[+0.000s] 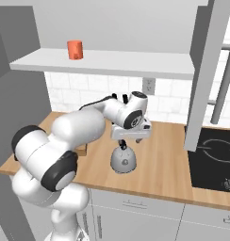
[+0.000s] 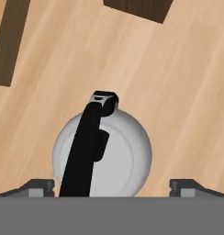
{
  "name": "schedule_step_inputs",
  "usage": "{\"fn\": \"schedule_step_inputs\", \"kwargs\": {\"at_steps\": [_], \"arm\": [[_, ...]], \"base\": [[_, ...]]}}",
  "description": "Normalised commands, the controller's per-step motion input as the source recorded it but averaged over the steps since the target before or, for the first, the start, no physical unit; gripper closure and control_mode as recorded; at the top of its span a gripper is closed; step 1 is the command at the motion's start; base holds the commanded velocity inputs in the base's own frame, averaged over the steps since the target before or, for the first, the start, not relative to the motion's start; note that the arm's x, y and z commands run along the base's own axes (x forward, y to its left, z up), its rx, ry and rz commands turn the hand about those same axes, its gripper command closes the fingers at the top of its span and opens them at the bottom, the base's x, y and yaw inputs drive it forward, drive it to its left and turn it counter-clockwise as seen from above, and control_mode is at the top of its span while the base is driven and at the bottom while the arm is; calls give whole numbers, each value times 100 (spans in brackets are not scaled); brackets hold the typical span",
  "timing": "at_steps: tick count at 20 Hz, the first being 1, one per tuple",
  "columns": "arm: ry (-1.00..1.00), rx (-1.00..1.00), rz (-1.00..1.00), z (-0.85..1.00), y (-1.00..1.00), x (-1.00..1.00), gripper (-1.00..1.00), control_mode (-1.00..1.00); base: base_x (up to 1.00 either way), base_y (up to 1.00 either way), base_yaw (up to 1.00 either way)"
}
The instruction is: Pick the kettle from the counter and place it on the tray. Then pick the mug from the cabinet and place it on the tray. Then close the cabinet doors.
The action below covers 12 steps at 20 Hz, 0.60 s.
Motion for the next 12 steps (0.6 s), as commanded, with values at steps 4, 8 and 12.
{"fn": "schedule_step_inputs", "kwargs": {"at_steps": [4,8,12], "arm": [[0,0,0,-15,16,-5,-100,-100],[3,0,0,-31,12,6,-100,-100],[2,-1,2,-32,-2,18,-100,-100]], "base": [[0,0,0],[0,0,0],[0,0,0]]}}
